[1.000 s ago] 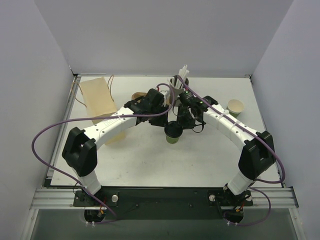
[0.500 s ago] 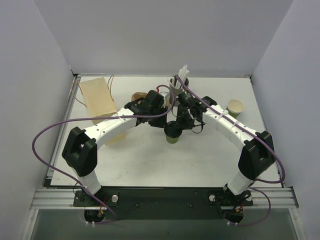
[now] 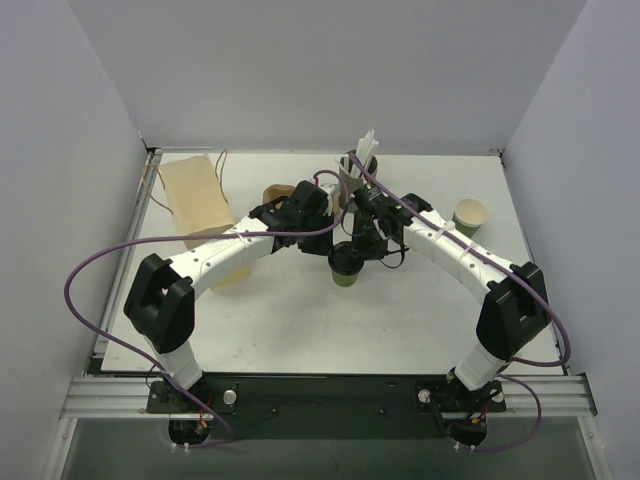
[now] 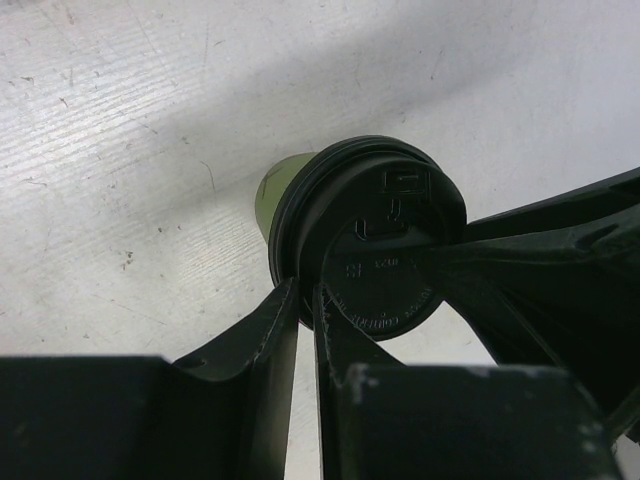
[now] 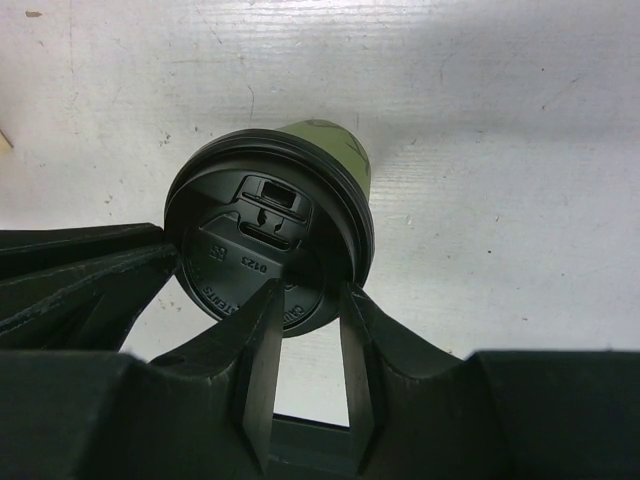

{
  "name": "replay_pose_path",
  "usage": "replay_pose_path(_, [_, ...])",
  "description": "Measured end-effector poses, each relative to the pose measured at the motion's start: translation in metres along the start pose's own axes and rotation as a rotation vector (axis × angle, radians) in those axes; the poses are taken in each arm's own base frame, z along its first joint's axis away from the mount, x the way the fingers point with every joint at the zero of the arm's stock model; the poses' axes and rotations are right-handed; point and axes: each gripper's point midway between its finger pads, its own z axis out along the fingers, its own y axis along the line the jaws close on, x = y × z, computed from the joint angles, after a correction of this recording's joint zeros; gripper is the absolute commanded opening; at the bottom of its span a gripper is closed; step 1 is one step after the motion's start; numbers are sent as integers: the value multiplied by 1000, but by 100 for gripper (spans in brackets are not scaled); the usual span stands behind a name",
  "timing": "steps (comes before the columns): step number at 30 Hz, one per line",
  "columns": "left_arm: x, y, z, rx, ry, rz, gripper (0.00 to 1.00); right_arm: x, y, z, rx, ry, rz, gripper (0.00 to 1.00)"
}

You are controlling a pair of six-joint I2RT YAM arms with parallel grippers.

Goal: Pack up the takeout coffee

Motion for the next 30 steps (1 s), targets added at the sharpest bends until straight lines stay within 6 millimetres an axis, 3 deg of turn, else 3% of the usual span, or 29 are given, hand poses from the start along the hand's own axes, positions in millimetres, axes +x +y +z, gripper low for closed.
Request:
replay_pose_path(20, [-2, -1, 6, 2, -35, -22, 15, 9, -8, 4, 80, 3, -59, 29])
replay_pose_path(30, [-1, -1, 6, -7, -48, -39, 14, 10, -6, 6, 93, -3, -74, 23])
